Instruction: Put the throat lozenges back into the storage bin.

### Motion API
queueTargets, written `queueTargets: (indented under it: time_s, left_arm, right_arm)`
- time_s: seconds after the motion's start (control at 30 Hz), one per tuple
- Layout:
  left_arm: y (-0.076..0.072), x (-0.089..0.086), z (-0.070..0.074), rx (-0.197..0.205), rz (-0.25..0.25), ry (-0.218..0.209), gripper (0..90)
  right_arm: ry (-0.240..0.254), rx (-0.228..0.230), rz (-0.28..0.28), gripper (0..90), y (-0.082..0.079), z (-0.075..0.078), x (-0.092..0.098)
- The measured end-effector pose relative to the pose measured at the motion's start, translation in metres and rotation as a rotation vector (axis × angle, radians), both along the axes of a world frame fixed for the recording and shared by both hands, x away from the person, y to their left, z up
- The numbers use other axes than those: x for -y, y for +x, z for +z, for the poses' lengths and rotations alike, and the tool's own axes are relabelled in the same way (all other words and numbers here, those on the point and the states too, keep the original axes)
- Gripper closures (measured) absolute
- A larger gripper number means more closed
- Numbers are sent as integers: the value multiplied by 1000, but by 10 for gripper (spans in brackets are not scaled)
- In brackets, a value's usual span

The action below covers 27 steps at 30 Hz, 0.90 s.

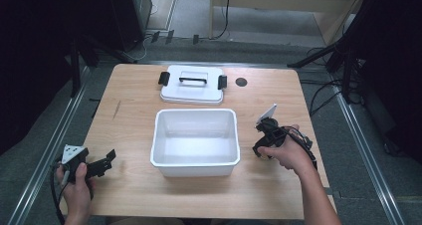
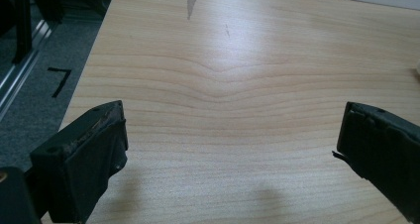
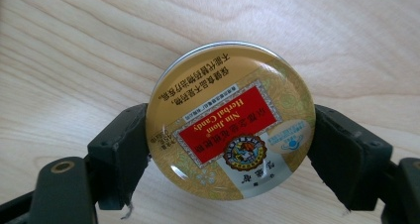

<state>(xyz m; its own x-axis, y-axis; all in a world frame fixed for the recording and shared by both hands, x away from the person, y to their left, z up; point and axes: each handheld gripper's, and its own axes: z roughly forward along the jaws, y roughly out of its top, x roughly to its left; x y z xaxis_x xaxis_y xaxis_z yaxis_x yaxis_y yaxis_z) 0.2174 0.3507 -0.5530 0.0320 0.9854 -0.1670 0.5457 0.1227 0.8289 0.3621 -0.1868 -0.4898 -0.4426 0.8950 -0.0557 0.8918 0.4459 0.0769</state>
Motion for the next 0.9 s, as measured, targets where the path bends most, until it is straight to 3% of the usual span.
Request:
queueTargets:
  time_s: [0.13, 0.37, 0.63, 0.7, 0.73, 0.9]
  left_arm:
    - [0, 0, 0, 0, 1, -3, 0]
    - [0, 0, 0, 0, -1, -2, 0]
    - [0, 0, 0, -2, -2, -1, 0]
    - [0, 0, 0, -3, -2, 0, 0]
    - [0, 0, 0, -3, -3, 0, 0]
    - [0, 0, 0, -4, -4, 0, 0]
  right_arm:
    - [-1, 18, 14, 211, 0, 12, -1]
    - [13, 54, 94, 212, -3, 44, -10]
    - [27, 103, 252, 212, -10, 77, -27]
    - [27, 102, 258, 212, -10, 80, -29]
    - [37, 117, 299, 212, -12, 89, -34]
    - [46, 134, 356, 212, -13, 104, -43]
